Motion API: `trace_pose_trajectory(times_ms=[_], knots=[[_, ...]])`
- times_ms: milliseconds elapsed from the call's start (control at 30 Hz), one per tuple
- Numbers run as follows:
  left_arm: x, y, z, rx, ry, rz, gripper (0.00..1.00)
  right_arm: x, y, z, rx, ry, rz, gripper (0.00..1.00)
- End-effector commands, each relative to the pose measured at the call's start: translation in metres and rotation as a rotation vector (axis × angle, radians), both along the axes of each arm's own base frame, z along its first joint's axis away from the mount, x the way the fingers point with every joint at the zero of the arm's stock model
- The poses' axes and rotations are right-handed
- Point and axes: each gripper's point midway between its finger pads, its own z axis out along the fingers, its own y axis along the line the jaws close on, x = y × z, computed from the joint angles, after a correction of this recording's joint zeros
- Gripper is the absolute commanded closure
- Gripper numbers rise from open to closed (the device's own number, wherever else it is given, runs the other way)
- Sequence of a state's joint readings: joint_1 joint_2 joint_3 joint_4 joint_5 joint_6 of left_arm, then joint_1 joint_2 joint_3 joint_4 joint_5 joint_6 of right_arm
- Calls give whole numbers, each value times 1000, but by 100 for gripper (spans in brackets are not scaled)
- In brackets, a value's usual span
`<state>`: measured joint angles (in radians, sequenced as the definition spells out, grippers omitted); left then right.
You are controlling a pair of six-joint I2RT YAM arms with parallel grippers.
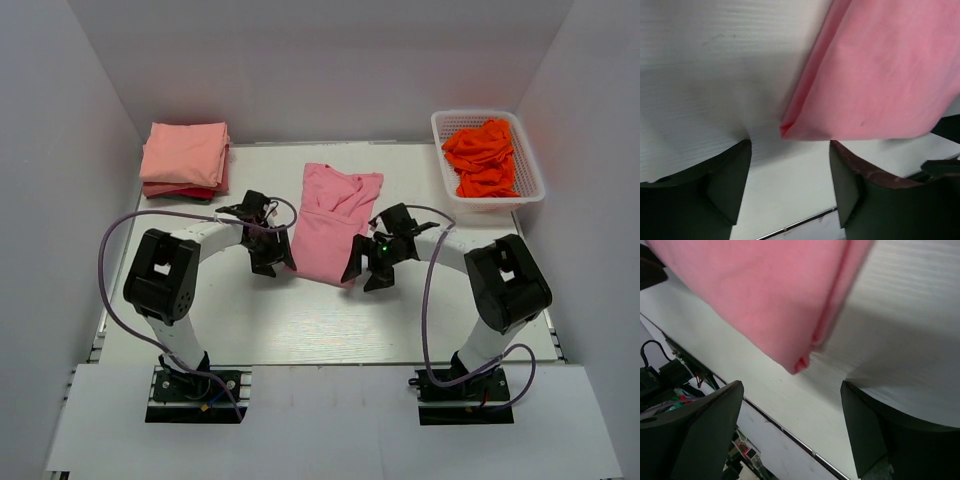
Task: Fold and stack the t-shirts
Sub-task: Fold the folded rectangular tshirt in 1/3 of the way
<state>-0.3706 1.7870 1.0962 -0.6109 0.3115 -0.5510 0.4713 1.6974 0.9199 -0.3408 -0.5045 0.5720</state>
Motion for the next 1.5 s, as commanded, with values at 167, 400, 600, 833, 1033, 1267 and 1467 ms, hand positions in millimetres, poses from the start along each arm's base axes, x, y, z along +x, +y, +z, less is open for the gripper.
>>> trace_pose_trajectory(times_ms=[167, 400, 600, 833, 1033, 1267, 1467], knots=[[0, -15, -5, -60, -39, -43, 51, 11, 27, -9, 51, -17, -14, 44], [7, -26, 2, -107, -84, -55, 100, 6, 21, -24, 28, -12, -36, 100], [-26, -10, 30, -62, -60, -51, 100, -26, 15, 4, 44, -22, 8, 100], [-103, -2, 84, -145, 50, -84, 100, -100, -10, 45, 41, 53, 40, 100], [-84, -12, 140, -178, -23, -109, 100, -83, -10, 94, 82, -95, -7, 100], [2, -13, 160, -60, -191, -49, 100, 1, -33, 114, -169, -279, -183, 100], [71, -30, 161, -18, -237, 29, 100, 58, -46, 119, -252, -341, -266, 100]])
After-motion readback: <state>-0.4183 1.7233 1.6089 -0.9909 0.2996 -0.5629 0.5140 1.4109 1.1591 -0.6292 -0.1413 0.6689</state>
